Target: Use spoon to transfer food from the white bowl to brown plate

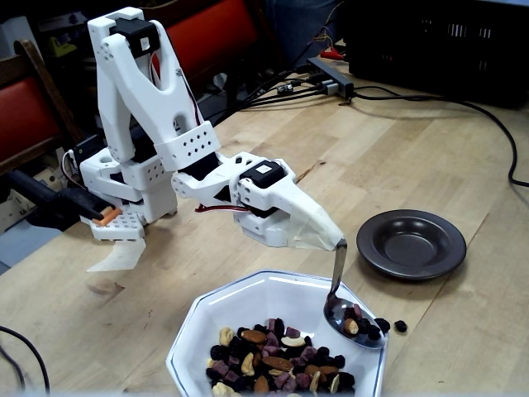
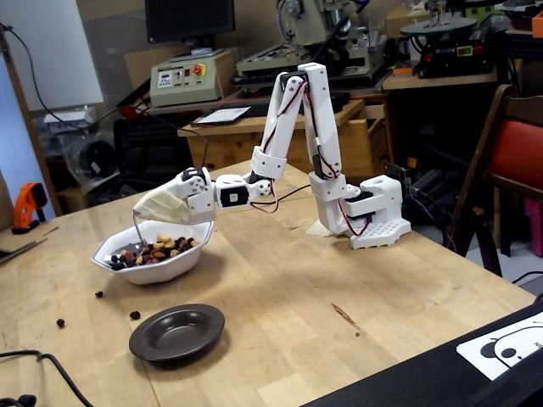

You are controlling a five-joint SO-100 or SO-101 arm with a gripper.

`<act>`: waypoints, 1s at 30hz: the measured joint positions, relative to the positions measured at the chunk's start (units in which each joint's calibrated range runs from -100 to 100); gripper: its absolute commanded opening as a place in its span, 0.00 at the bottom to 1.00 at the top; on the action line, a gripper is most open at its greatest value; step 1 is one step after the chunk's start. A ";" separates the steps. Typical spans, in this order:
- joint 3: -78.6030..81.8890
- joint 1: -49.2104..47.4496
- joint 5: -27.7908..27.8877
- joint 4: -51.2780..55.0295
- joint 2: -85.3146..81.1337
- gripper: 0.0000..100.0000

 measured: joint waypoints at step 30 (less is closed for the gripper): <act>0.00 -2.77 -4.59 0.00 -9.70 0.02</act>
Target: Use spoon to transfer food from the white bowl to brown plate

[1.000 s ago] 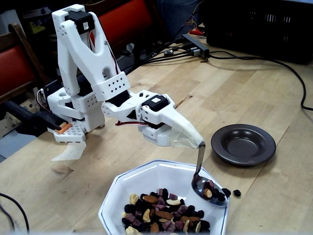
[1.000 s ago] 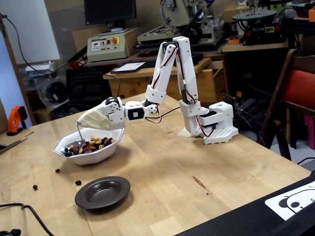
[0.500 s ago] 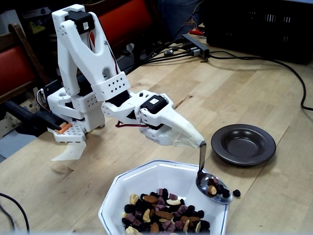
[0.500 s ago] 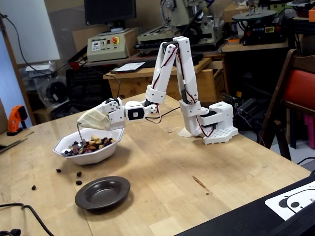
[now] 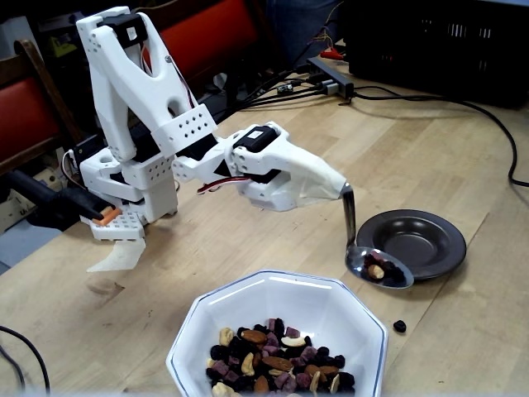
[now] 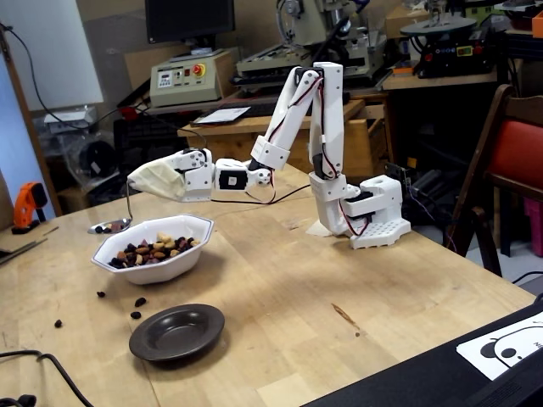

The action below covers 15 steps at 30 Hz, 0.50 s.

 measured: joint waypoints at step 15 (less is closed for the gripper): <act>1.94 -8.69 0.00 0.00 -0.26 0.02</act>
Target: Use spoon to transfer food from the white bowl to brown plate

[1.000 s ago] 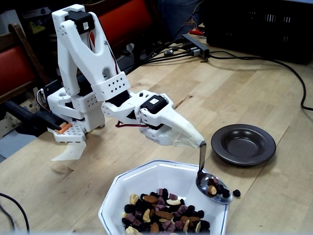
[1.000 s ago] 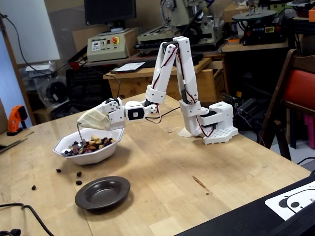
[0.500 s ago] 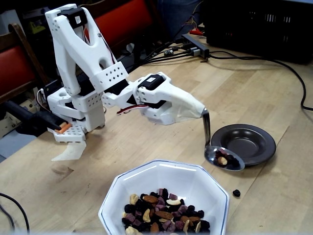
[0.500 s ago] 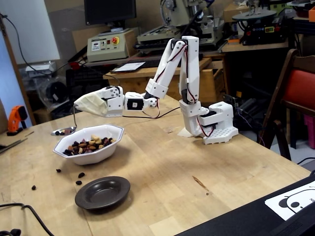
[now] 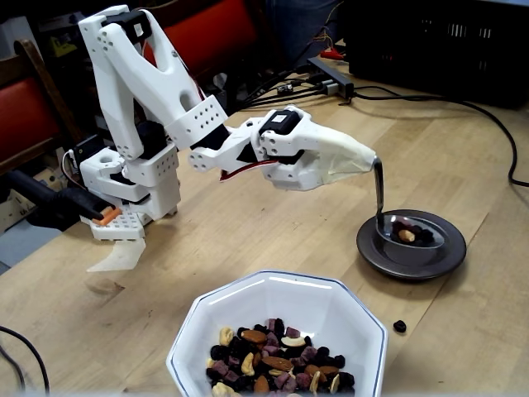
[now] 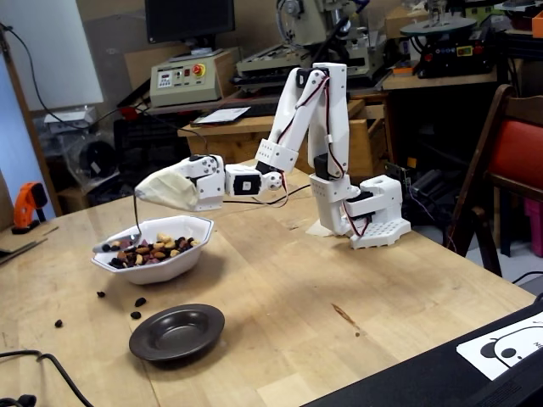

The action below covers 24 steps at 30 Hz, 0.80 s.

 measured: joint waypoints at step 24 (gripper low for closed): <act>4.55 -11.53 3.96 0.00 -0.09 0.02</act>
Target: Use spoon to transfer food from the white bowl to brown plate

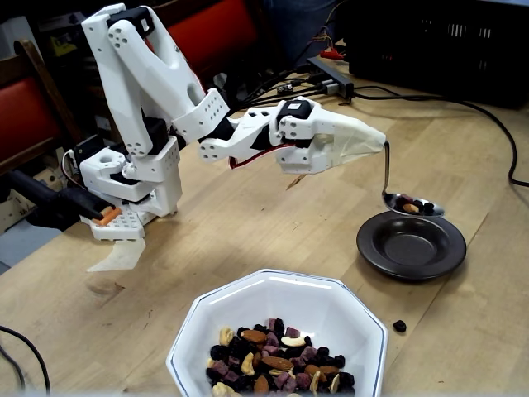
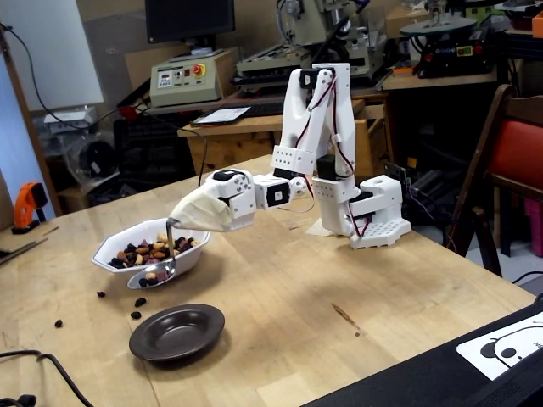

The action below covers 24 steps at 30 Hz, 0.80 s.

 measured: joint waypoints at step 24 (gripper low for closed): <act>11.62 -1.24 2.74 0.00 -0.09 0.02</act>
